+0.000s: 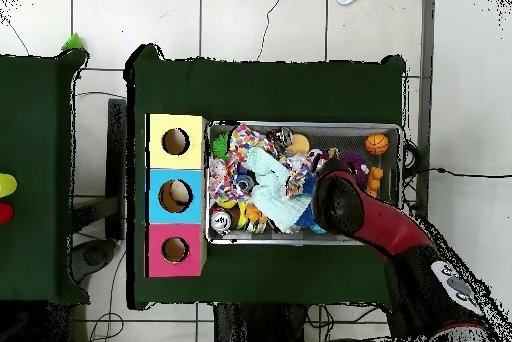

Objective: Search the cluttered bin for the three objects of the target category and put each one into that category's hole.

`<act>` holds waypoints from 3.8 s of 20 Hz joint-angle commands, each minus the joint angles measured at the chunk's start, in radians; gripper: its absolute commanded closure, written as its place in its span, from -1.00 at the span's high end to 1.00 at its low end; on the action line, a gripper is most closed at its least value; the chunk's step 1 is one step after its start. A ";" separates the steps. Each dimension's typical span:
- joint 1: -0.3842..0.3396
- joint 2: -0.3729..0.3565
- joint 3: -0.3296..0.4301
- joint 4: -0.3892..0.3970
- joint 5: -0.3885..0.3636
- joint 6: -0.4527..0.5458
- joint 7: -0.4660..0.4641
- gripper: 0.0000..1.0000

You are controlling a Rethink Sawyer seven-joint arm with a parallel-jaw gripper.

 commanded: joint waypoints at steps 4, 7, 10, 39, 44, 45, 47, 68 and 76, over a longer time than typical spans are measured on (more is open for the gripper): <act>0.043 0.040 0.045 0.155 0.074 0.175 0.205 -1.00; 0.059 0.033 0.029 0.156 0.086 0.195 0.196 -1.00; 0.076 0.021 0.013 0.162 0.099 0.212 0.190 -1.00; 0.150 0.037 0.003 0.240 0.275 0.093 0.286 -1.00; 0.136 0.052 0.051 0.271 0.324 0.037 0.346 -1.00; 0.138 0.055 0.056 0.273 0.330 0.026 0.355 -1.00; 0.148 0.062 0.061 0.276 0.348 0.009 0.369 -1.00; 0.309 -0.004 0.014 0.325 0.541 0.079 0.343 -1.00; 0.312 0.008 0.065 0.337 0.605 0.039 0.369 -1.00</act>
